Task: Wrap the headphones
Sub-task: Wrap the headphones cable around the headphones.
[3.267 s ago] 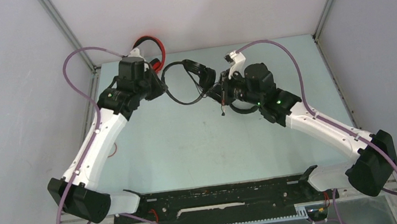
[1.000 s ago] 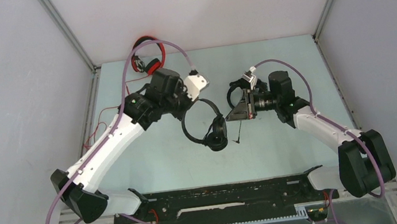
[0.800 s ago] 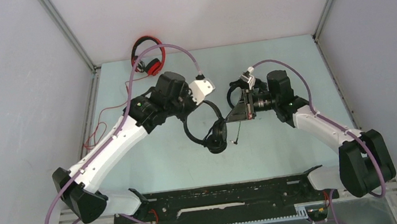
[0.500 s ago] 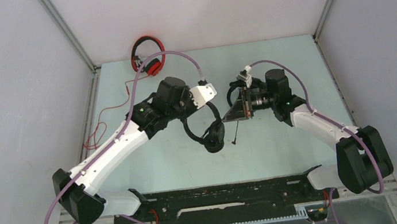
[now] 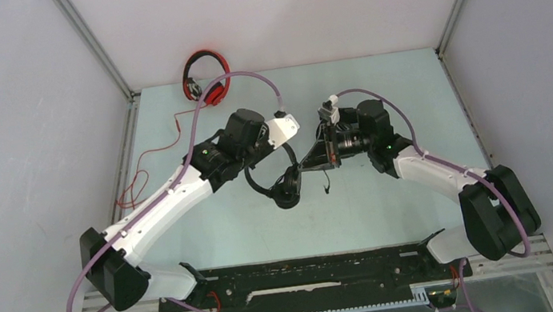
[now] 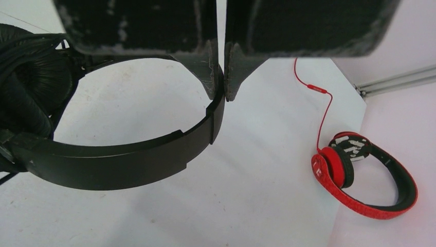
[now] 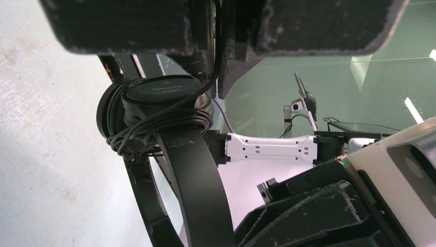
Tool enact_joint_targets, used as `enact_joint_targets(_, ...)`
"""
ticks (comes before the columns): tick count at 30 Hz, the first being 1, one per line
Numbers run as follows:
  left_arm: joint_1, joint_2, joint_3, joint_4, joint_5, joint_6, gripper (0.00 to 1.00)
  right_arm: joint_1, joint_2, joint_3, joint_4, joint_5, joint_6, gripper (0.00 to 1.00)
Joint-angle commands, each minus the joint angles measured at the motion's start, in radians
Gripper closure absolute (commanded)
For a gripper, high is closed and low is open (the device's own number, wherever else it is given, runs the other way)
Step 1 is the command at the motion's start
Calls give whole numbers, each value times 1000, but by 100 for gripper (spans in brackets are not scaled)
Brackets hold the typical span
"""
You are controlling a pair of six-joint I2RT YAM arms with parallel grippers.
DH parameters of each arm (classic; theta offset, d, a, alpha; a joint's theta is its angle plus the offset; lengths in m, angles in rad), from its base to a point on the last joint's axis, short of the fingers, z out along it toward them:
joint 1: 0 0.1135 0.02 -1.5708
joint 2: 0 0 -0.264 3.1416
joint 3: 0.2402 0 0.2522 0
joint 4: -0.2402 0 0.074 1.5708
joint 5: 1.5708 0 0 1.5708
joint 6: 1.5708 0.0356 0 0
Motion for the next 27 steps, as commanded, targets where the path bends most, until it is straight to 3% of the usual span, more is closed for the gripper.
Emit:
enact_joint_targets(1, -2, -3, -23, -11, -56, -40, 100, 7, 8, 53, 110, 28, 57, 96)
enact_joint_targets(14, 0, 59, 47, -42, -157, -220, 100, 62, 70, 53, 279, 154, 168, 94)
enact_joint_targets(27, 15, 182, 185, -162, -209, -472, 100, 88, 43, 167, -40, 277, -32, 89)
